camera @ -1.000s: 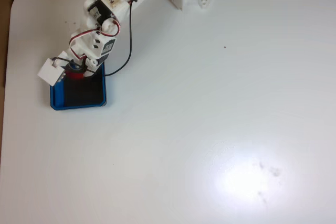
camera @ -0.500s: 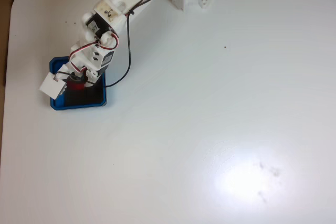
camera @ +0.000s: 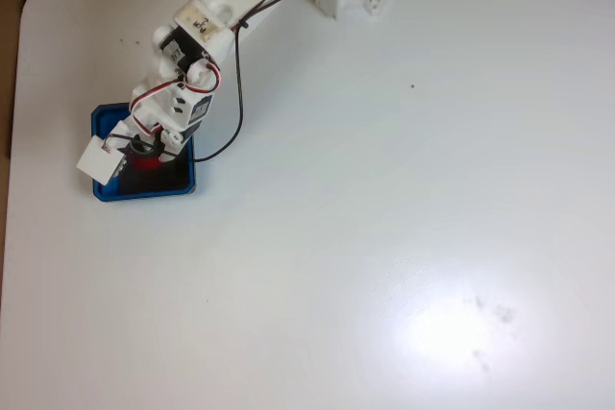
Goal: Pick the red roll and drop it in the blue box
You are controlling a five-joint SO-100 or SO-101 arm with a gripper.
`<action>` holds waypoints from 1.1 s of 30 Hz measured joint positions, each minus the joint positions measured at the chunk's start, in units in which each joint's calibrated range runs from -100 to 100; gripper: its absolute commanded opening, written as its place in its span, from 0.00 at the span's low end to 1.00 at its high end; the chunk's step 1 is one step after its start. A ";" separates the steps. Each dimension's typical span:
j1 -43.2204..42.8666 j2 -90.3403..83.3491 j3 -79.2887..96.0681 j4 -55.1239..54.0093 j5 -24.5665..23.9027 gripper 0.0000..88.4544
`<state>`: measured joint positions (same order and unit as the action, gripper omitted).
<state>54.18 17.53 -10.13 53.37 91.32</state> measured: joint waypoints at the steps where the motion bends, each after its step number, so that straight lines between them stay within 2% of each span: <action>1: 0.00 0.00 0.00 0.00 0.00 0.15; 6: 0.89 -2.96 0.00 0.00 0.00 0.15; 13: 6.33 -22.69 8.25 0.00 0.00 0.15; 17: 10.09 -38.61 22.42 0.00 -0.17 0.15; 21: 10.39 -55.63 38.03 -3.04 -0.17 0.15; 27: 10.49 -77.05 64.93 -14.94 -0.08 0.15; 33: 10.49 -91.45 89.15 -27.34 -0.08 0.15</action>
<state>64.67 -73.92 79.01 26.03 91.24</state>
